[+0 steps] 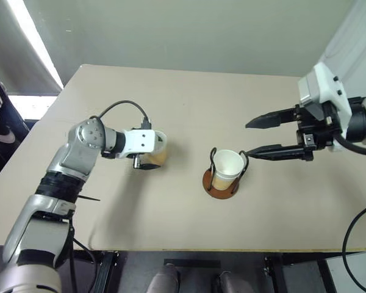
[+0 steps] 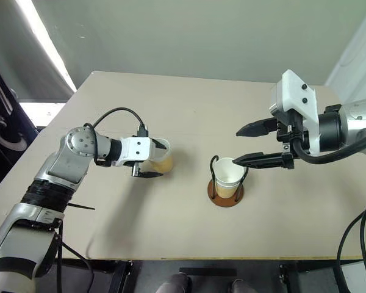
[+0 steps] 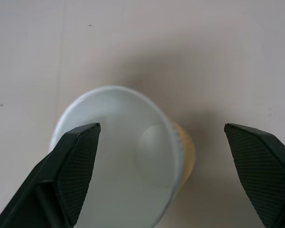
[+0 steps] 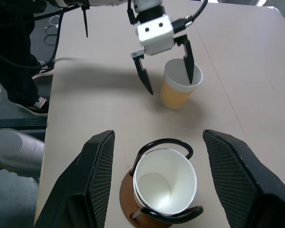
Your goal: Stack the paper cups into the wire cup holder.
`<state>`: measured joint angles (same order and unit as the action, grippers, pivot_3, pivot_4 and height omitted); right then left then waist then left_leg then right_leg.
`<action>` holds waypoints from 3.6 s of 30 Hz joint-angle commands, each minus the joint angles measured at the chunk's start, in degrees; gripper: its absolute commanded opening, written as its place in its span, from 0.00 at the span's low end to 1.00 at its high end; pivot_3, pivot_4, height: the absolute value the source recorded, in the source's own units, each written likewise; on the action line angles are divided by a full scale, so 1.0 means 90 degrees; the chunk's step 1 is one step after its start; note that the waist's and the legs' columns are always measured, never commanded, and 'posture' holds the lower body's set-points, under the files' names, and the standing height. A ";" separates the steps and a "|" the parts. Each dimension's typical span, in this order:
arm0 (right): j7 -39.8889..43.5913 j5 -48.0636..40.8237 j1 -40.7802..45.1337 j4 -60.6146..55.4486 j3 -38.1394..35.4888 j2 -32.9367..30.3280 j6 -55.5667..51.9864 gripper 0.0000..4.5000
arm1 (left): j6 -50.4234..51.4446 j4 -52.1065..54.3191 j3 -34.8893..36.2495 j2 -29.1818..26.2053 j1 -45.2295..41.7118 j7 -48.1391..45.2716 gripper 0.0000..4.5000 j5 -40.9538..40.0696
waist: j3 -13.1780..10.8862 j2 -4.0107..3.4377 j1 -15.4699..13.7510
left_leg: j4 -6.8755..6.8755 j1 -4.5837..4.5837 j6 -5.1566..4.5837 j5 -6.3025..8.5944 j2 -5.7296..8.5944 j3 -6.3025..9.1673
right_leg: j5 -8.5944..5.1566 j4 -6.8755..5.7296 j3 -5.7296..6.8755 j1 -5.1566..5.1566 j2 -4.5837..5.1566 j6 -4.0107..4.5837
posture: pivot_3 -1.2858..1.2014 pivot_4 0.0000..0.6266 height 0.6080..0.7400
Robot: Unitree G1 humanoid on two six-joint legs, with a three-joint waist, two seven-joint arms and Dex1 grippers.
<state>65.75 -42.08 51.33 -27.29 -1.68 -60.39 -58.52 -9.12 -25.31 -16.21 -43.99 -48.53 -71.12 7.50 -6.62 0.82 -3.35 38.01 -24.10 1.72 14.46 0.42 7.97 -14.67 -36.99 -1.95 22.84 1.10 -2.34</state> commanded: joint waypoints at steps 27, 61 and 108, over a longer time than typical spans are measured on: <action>0.0624 0.0732 -0.1078 0.0401 0.0220 -0.1001 0.1044 0.67 | 0.3110 0.2428 0.1224 -0.0404 -0.0933 -0.1988 0.01 -0.3094 | 0.0001 0.0002 -0.0034 | 0.0014 -0.0030 -0.0002 0.0001 -0.0001 -0.0003 | 0.0002 -0.0007 0.0002 0.0019 0.0000 -0.0004 | 0.52 0.24 1.00; 0.0608 0.1114 -0.1523 0.0378 0.0015 -0.1225 0.1544 0.67 | 0.1421 0.0778 -0.1593 0.0950 -0.2889 -0.2376 0.01 -0.3184 | 0.0001 0.0002 -0.0038 | 0.0026 -0.0030 -0.0013 0.0005 -0.0005 -0.0018 | 0.0009 -0.0008 -0.0005 0.0014 0.0001 -0.0017 | 0.52 0.24 1.00; 0.0690 0.1149 -0.1591 0.0371 0.0052 -0.1306 0.1524 0.67 | 0.0111 -0.0246 -0.2588 0.1720 -0.3446 -0.2376 0.56 -0.2687 | 0.0001 0.0002 -0.0110 | 0.0062 -0.0065 -0.0033 0.0017 -0.0005 -0.0029 | 0.0017 -0.0009 -0.0006 0.0018 0.0001 -0.0035 | 0.52 0.24 1.00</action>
<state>71.61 -31.41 36.69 -23.23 1.02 -71.08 -45.08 -8.22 -28.03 -40.99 -29.10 -77.60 -90.31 -15.96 -6.61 0.83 -4.34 38.59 -24.70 1.42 14.62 0.37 7.70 -14.51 -37.07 -2.00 23.00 1.10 -2.66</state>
